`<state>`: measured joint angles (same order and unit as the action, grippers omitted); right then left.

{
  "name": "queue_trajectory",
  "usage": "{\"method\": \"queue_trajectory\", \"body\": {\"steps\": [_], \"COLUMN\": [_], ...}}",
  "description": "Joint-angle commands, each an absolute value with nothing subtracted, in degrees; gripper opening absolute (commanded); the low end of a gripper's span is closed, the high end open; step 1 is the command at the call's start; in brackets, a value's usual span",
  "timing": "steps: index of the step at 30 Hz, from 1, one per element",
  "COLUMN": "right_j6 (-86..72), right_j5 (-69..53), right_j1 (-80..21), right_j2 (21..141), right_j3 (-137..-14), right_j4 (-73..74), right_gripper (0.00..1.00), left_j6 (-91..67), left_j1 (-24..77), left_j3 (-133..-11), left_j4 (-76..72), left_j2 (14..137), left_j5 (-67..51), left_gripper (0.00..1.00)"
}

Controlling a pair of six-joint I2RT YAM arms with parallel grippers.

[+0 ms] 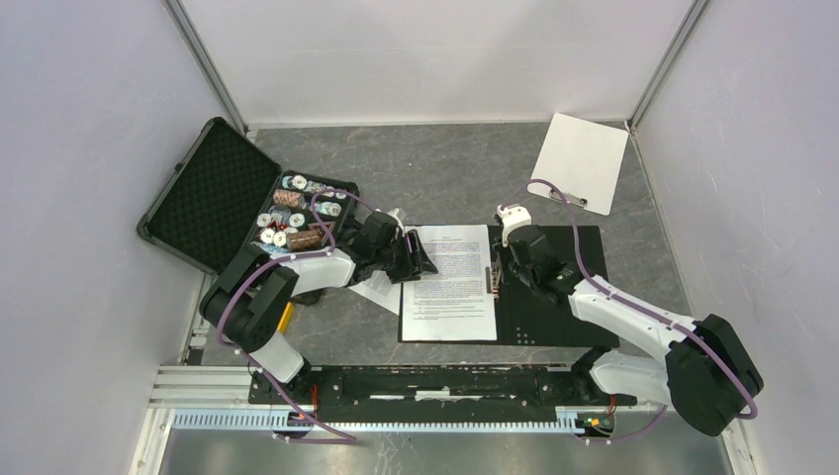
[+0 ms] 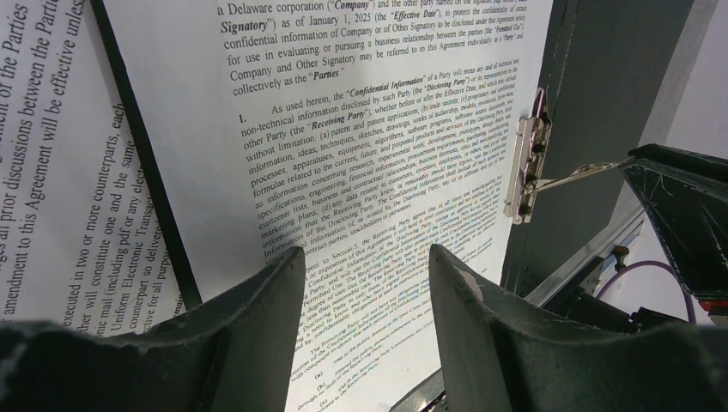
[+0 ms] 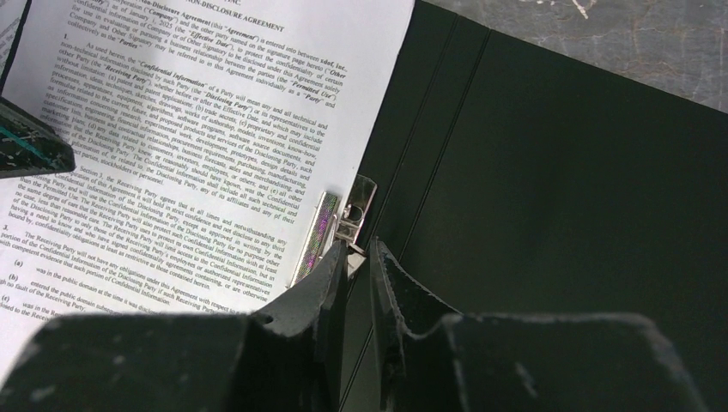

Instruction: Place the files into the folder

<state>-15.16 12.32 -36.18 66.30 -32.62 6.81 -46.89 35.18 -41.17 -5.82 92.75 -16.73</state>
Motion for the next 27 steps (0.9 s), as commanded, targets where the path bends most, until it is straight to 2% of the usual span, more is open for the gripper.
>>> {"method": "queue_trajectory", "body": {"steps": [1,9,27], "right_j6": [-14.41,-13.39,-11.96], "right_j5": [11.44,10.96,10.22], "right_j1": [-35.72,-35.36,-34.80], "right_j2": [66.82,68.72,77.03], "right_j3": [-32.00,-31.97,-34.18], "right_j4": [3.01,2.48,1.95], "right_gripper": [0.20,0.12,0.11], "left_j6": [-45.35,-45.35,-44.96], "left_j1": [35.34,35.33,35.33], "left_j3": [-40.76,-40.70,-40.15], "left_j4": [-7.38,-7.47,-7.05], "left_j2": [93.78,94.13,94.22], "left_j5": [-16.35,-16.26,-15.74], "left_gripper": [0.62,0.62,0.62]}}
